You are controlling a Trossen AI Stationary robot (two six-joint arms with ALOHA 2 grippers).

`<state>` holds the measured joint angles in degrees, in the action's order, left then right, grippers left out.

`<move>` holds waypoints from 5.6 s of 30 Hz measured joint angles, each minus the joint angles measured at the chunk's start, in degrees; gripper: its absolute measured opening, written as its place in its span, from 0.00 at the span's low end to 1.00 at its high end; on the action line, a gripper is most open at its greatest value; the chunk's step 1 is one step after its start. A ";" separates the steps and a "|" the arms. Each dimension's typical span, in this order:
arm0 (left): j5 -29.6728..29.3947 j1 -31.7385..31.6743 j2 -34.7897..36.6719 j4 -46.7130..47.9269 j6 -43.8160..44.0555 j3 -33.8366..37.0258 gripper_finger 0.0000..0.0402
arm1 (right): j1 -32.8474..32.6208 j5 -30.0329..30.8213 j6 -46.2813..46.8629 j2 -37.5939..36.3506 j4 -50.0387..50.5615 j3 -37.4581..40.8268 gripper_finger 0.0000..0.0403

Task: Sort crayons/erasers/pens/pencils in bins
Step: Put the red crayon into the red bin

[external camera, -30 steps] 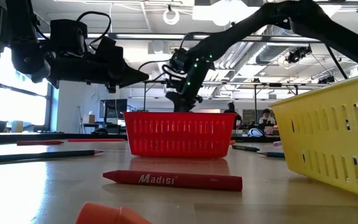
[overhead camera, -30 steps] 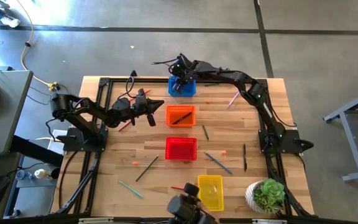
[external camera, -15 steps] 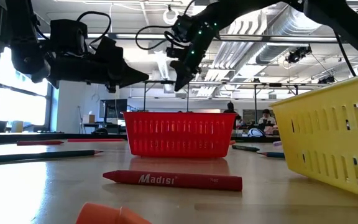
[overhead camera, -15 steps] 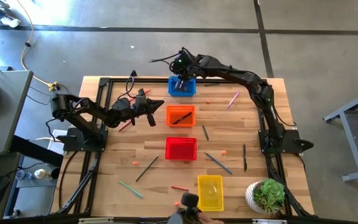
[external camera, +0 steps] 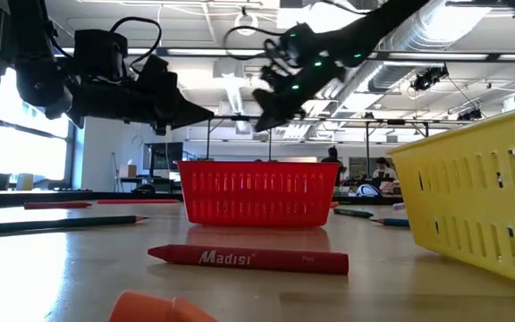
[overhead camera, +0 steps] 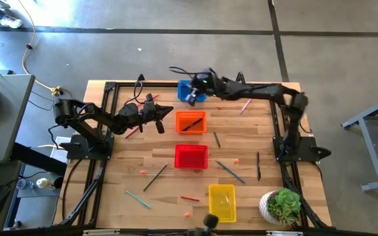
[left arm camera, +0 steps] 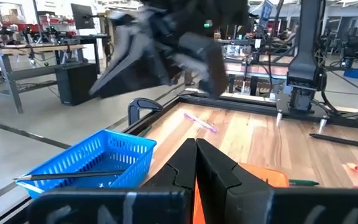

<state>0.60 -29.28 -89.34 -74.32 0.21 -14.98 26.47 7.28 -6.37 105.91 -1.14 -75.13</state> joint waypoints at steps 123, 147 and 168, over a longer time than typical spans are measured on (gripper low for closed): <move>0.05 -14.08 -2.74 126.47 -1.82 -27.98 0.04 | 4.62 -20.02 1.83 -47.20 -40.31 62.87 0.00; -4.56 -10.93 11.92 125.31 1.37 -30.05 0.03 | 4.60 -19.73 1.83 -47.20 -40.29 62.87 0.00; -3.03 21.85 17.54 115.95 17.11 -40.79 0.03 | 4.62 -19.56 1.83 -47.17 -40.29 62.87 0.00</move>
<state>-2.43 -7.43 -71.80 41.63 17.32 -55.77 31.09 -12.27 -4.54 58.74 -41.43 -12.25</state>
